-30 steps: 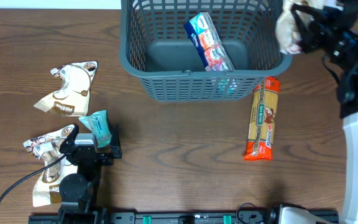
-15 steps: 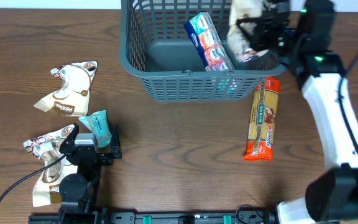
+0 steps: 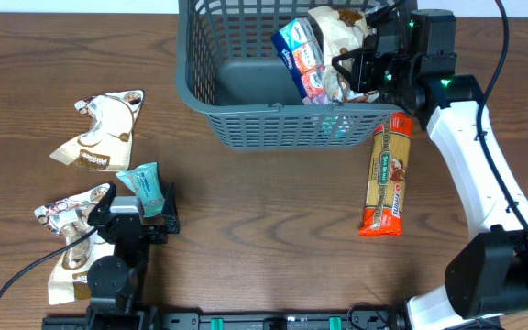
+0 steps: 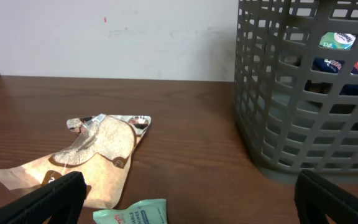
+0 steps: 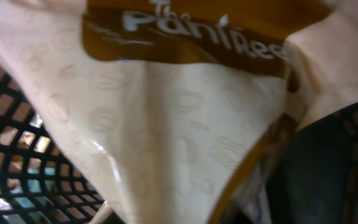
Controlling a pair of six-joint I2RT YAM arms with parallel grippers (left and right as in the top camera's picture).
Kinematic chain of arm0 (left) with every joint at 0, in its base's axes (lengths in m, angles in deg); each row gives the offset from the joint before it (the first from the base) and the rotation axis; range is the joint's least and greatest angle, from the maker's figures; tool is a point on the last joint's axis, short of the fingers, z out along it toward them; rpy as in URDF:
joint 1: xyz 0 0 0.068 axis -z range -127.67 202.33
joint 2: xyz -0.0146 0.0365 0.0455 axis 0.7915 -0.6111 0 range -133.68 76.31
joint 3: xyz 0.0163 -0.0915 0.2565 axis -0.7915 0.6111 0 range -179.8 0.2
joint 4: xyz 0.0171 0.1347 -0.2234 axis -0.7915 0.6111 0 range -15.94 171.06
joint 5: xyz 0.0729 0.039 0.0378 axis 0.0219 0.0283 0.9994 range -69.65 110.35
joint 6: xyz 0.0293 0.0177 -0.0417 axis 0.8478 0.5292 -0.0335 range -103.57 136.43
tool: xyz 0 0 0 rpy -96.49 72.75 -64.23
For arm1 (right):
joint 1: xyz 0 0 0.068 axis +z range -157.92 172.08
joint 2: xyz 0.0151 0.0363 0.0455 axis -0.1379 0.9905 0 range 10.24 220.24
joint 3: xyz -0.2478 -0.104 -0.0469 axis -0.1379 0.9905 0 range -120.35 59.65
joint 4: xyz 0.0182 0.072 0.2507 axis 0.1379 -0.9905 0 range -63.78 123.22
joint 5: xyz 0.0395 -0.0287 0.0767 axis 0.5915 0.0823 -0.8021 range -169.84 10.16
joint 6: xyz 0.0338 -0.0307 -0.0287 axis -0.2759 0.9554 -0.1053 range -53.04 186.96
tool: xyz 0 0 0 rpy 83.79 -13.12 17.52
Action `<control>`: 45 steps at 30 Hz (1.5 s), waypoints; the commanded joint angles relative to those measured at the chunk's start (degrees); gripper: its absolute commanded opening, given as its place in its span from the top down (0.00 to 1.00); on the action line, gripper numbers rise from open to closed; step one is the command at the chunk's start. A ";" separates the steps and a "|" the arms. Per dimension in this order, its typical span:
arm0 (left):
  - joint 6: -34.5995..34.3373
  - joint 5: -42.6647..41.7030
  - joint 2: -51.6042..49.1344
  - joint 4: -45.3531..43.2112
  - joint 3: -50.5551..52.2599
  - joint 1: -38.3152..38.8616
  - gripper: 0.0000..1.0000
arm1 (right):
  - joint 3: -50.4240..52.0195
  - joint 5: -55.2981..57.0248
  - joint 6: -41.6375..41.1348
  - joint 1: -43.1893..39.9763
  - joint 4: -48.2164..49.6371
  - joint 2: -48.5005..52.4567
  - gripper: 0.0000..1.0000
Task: Pack container
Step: 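Carry the pouch over the basket and drop it inside, then move the right gripper down onto the spaghetti box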
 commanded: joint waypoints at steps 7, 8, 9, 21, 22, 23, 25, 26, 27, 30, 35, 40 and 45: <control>-0.09 0.50 0.39 2.08 1.27 0.22 0.01 | -1.01 1.16 2.47 0.37 0.61 0.33 0.01; -0.11 0.50 0.39 2.08 1.27 0.22 0.01 | -1.25 1.16 2.47 0.37 0.68 0.33 0.01; -0.09 0.50 0.39 2.08 1.27 0.22 0.01 | -1.68 1.16 2.47 0.37 0.66 0.33 0.01; -0.09 0.50 0.39 2.08 1.27 0.24 0.02 | -31.54 19.41 4.20 -3.17 -14.75 0.33 0.01; -0.09 0.50 0.39 2.08 1.27 0.22 0.01 | -34.21 22.40 4.50 -3.72 -17.20 0.33 0.01; -0.09 0.50 0.39 2.08 1.27 0.22 0.01 | -36.92 25.92 4.59 -4.39 -20.04 0.33 0.01; -0.09 0.50 0.39 2.08 1.27 0.22 0.01 | -41.16 32.00 4.55 -5.68 -25.81 0.24 0.01; -0.09 0.50 0.39 2.08 1.27 0.22 0.02 | -42.88 34.82 4.31 -6.38 -28.98 0.13 0.01; -0.09 0.50 0.39 2.08 1.27 0.24 0.01 | -44.30 38.18 3.32 -7.21 -32.41 -0.15 0.01; -0.11 0.50 0.39 2.08 1.27 0.22 0.01 | -45.75 44.22 1.27 -8.87 -38.71 -1.44 0.01; -0.09 0.50 0.39 2.08 1.27 0.22 0.01 | -45.75 45.75 -2.82 -10.80 -49.24 -4.59 0.01; -0.09 0.50 0.39 2.08 1.27 0.22 0.01 | -45.75 45.72 -7.15 -11.04 -58.49 -6.12 0.01; -0.09 0.50 0.39 2.08 1.27 0.22 0.01 | -45.64 45.68 -10.84 -11.04 -66.55 -6.75 0.01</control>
